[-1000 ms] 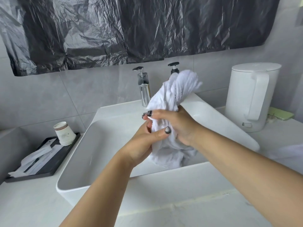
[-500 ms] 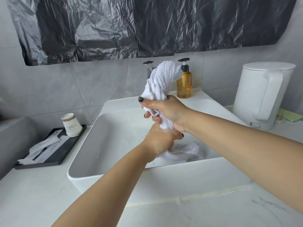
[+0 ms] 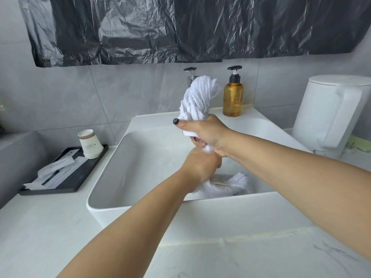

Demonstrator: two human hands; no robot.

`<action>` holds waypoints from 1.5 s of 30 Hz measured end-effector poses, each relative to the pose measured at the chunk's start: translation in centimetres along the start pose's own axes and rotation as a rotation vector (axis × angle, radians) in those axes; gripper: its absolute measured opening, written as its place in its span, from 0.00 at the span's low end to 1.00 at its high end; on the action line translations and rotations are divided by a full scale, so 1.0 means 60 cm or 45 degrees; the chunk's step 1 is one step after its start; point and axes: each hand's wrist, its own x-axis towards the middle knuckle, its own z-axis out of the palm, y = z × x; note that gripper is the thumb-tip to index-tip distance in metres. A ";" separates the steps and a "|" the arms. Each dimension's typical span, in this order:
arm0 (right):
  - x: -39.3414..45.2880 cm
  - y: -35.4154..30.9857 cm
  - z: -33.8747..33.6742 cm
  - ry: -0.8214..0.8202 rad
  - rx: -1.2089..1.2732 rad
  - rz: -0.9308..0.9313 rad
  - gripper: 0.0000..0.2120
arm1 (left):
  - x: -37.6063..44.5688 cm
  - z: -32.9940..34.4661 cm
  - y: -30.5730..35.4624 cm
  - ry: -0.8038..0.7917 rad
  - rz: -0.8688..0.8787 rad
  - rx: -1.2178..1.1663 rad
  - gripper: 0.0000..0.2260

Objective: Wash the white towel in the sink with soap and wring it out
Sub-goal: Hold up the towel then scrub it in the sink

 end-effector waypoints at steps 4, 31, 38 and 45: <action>0.004 0.003 -0.001 0.011 -0.029 -0.024 0.17 | 0.004 0.001 -0.002 0.004 0.041 0.016 0.10; -0.041 -0.057 -0.125 0.226 0.295 0.269 0.13 | -0.008 -0.033 0.028 0.117 0.423 -0.747 0.15; -0.075 0.003 -0.138 -0.240 0.006 0.614 0.38 | -0.010 -0.025 0.084 0.037 0.379 -1.106 0.20; -0.097 0.023 -0.146 0.134 -0.339 -0.315 0.34 | -0.020 -0.042 0.123 -0.039 0.369 -1.148 0.13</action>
